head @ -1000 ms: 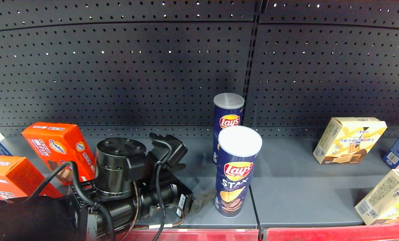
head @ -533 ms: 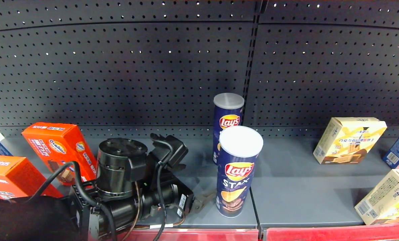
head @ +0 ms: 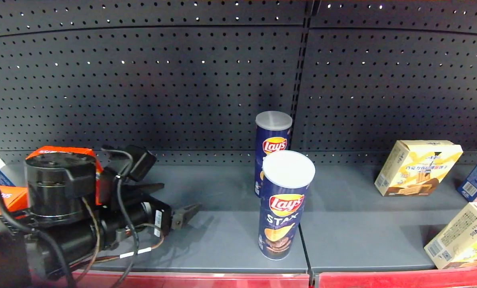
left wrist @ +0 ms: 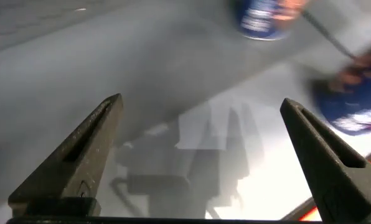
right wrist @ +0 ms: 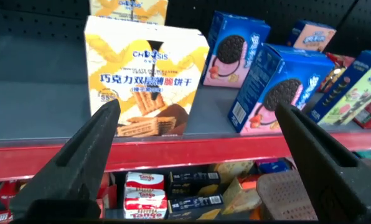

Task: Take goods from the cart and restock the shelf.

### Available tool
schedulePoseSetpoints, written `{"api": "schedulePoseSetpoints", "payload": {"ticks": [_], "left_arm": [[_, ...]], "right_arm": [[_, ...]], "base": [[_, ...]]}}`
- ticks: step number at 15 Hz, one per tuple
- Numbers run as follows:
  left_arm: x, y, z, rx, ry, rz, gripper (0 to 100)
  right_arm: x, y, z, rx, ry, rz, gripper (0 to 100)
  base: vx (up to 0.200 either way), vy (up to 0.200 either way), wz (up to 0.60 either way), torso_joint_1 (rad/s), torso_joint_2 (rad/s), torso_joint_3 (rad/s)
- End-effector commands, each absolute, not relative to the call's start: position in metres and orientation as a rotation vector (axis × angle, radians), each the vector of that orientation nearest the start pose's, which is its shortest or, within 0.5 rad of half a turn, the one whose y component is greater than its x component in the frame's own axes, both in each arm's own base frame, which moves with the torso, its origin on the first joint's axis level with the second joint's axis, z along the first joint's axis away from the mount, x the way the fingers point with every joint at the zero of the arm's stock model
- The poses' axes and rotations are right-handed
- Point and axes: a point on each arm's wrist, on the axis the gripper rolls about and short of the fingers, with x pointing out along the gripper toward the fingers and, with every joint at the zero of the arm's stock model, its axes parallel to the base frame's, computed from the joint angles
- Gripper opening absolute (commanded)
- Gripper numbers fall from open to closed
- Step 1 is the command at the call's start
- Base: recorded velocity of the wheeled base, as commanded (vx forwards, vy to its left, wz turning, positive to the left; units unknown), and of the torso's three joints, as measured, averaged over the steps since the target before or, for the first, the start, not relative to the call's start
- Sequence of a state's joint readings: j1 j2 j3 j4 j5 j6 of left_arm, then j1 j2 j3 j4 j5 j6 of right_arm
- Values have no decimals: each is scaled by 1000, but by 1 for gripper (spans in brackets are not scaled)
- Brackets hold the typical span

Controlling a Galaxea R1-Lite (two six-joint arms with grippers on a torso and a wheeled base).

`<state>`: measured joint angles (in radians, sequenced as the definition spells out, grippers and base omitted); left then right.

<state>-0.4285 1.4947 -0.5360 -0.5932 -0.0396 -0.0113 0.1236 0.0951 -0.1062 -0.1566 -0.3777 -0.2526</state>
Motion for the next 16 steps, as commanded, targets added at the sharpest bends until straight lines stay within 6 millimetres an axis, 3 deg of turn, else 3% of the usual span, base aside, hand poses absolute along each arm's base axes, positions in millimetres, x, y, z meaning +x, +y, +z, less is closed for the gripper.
{"api": "schedulePoseSetpoints", "payload": {"ticks": [1,6,11,14,16], "left_arm": [[167,-66,202,29,262,-416,100],[140,-37,229,3,90,-268,100],[75,-8,199,-4,13,-126,100],[44,-1,193,-6,-41,-26,100],[4,0,176,-4,-38,-14,100]], "right_arm": [[-25,-11,125,-207,-138,-274,100],[-27,-12,130,-203,-153,-287,100],[-28,-12,133,-243,-157,-293,100],[-27,-12,131,-237,-155,-292,100],[-24,-12,123,-234,-130,-286,100]], "base": [[0,0,0,0,0,0],[0,0,0,0,0,0],[0,0,0,0,0,0],[0,0,0,0,0,0],[0,0,0,0,0,0]]}}
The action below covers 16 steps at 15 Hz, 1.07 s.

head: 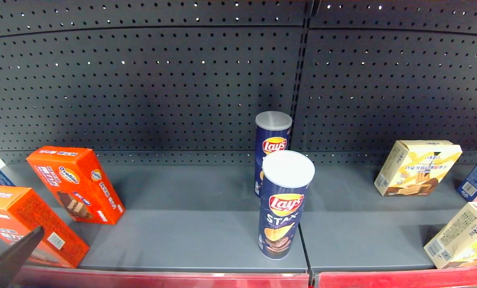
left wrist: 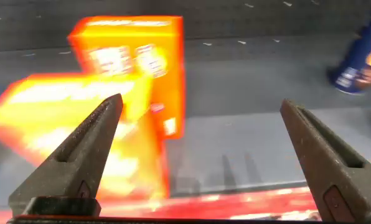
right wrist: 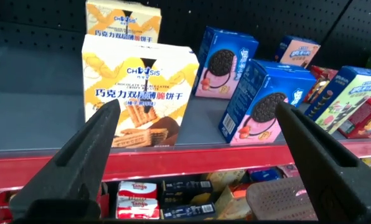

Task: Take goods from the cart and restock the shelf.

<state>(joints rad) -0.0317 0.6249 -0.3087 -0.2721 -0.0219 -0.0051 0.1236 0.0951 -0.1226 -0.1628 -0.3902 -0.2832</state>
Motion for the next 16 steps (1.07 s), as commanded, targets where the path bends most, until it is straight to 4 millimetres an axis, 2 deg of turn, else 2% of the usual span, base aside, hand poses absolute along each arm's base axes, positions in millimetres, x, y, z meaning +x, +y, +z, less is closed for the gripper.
{"api": "schedulePoseSetpoints", "payload": {"ticks": [1,3,5,7,8,13,16], "left_arm": [[-22,-1,159,-4,-18,-3,100],[-47,-2,130,-7,40,40,100],[-44,0,128,-50,56,110,100],[-30,2,91,-33,163,187,100],[-26,4,87,-27,130,251,100],[-29,4,85,22,35,196,100],[-27,4,82,13,6,184,100]], "right_arm": [[-22,-11,117,-222,-117,-283,100],[-22,-11,118,-213,-127,-275,100],[-21,-11,115,-193,-122,-267,100],[-17,-10,103,-196,-89,-225,100],[-16,-9,97,-188,-74,-221,100],[-15,-9,84,-177,41,-175,100],[-15,-9,85,-137,36,-176,100]], "base": [[0,0,0,0,0,0],[0,0,0,0,0,0],[0,0,0,0,0,0],[0,0,0,0,0,0],[0,0,0,0,0,0],[0,0,0,0,0,0],[0,0,0,0,0,0]]}}
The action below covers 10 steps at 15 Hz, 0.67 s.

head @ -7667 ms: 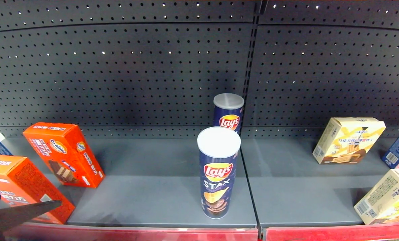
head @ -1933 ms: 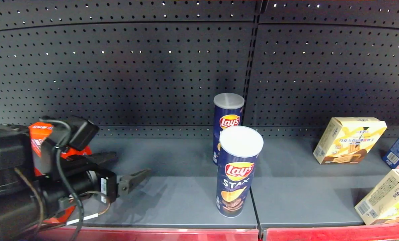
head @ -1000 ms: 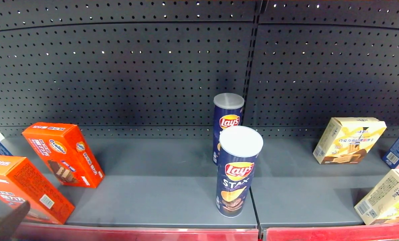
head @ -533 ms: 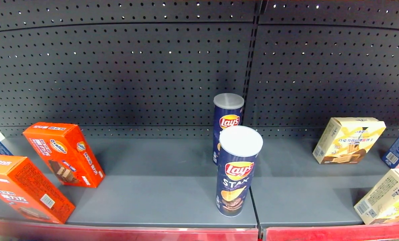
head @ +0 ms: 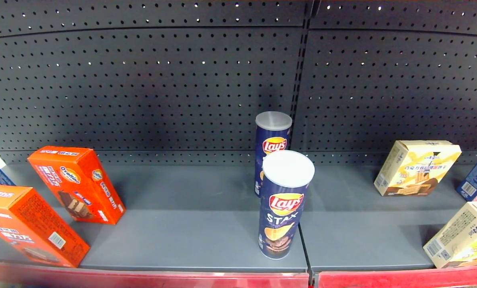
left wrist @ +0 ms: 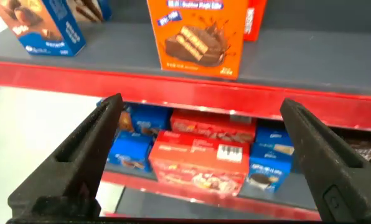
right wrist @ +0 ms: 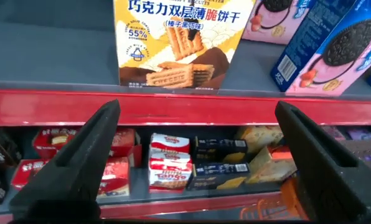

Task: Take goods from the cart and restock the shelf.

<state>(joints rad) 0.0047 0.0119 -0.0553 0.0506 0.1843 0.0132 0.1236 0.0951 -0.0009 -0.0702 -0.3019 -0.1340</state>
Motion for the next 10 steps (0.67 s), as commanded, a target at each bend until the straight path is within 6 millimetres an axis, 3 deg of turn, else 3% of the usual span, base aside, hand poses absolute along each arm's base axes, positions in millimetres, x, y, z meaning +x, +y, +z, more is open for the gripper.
{"api": "schedulePoseSetpoints", "payload": {"ticks": [1,6,9,10], "left_arm": [[-26,4,83,11,-1,166,100],[-23,1,75,17,1,63,100],[-23,1,75,23,1,61,100],[-23,1,75,20,1,63,100]], "right_arm": [[-15,-8,85,-132,35,-169,100],[-15,-7,84,-135,32,-96,100],[-15,0,84,-82,26,201,100],[-16,0,81,-53,57,225,100]], "base": [[0,0,0,0,0,0],[0,0,0,0,0,0],[0,0,0,0,0,0],[0,0,0,0,0,0]]}}
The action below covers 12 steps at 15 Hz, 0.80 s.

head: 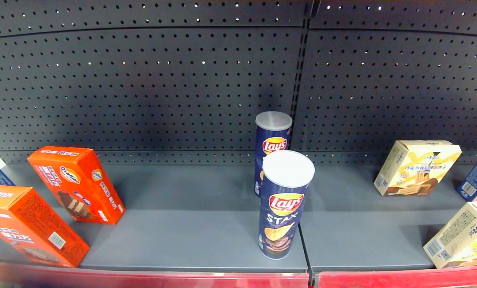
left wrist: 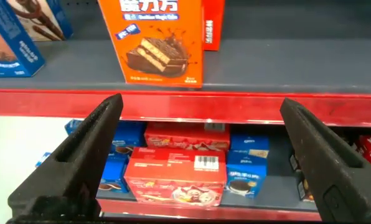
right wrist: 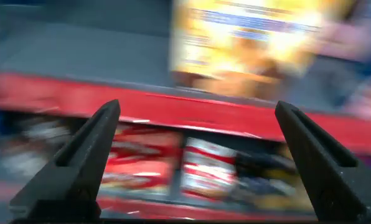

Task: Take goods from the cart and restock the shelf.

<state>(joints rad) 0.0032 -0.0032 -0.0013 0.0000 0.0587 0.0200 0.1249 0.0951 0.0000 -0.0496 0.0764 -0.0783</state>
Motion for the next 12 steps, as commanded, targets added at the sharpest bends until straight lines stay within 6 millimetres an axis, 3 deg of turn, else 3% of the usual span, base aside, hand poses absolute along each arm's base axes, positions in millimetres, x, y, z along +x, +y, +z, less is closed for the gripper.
{"api": "schedulePoseSetpoints", "payload": {"ticks": [1,12], "left_arm": [[-23,1,75,18,1,63,100],[-23,1,75,11,0,64,100]], "right_arm": [[-16,0,77,-42,94,203,100],[-16,-1,77,-9,99,184,100]], "base": [[0,0,0,0,0,0],[0,0,0,0,0,0]]}}
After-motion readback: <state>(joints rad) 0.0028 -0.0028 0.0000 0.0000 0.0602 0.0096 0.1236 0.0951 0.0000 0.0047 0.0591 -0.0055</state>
